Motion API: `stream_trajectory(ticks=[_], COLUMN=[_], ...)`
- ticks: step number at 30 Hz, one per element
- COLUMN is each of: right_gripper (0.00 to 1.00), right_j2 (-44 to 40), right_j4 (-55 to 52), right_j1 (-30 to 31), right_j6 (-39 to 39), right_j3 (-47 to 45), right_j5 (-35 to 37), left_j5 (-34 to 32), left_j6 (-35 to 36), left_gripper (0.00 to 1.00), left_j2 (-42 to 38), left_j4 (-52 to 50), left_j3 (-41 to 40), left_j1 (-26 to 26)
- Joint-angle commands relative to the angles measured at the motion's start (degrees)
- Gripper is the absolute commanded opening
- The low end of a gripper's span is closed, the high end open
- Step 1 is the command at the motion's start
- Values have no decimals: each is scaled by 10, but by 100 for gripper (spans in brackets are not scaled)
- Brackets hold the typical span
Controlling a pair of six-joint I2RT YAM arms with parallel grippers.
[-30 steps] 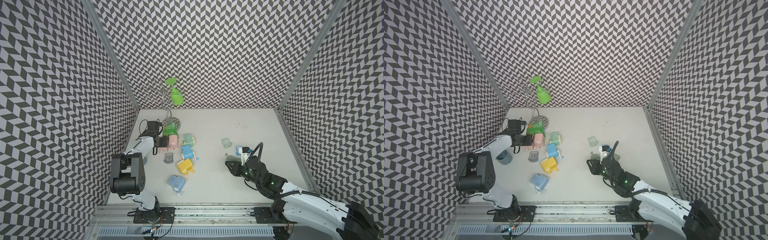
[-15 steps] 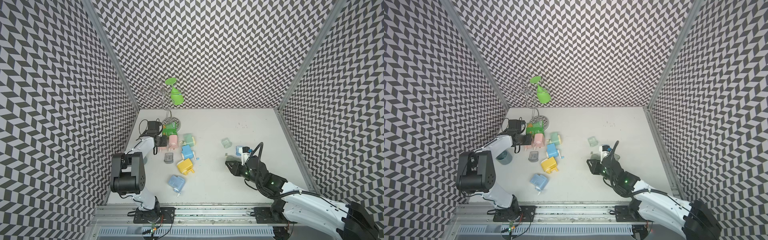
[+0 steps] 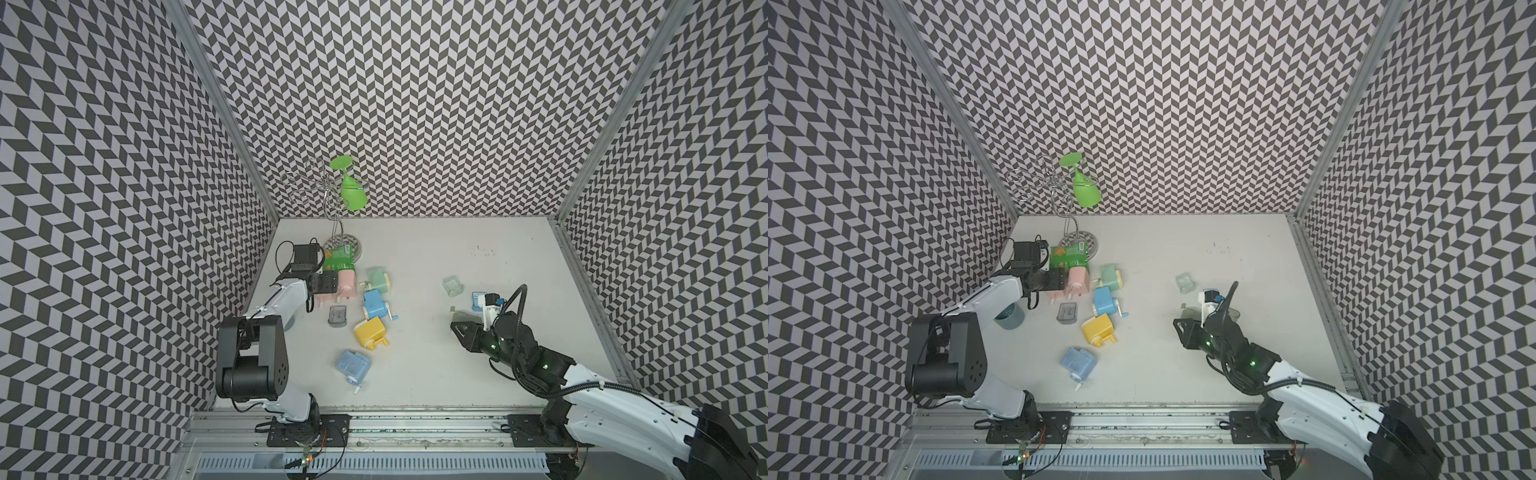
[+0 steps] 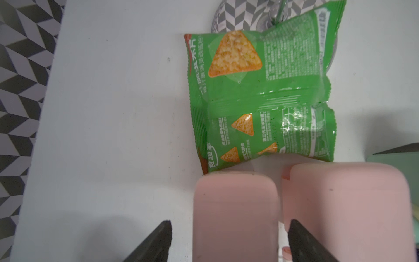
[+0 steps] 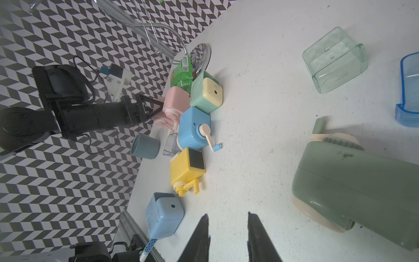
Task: Put the tray back into the pencil sharpener
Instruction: Place the pencil sharpener at the center of the board.
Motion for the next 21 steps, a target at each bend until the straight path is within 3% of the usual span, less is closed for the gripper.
stream_trajectory(ticks=[1,9,15,21], right_gripper=[30,30,30,30], right_j2=[-1,16,35,29], right_j4=[22,0,-36,-58], right_j1=[-3,-3,-3,-3], right_j6=[-10,-34,-72,-100], right_j3=[4,27,54,69], right_j5=[-11,-10,-15,-21], left_j5=[-10,-4,1,105], left_j6=[-5,-19,5,3], left_gripper=[83,83,81,77], left_j2=[-39,-161,-277,-370], left_j4=[18,40,88,171], left_j3=[-9,-34,-80,-131], left_j1=[-1,-5,-73,-110])
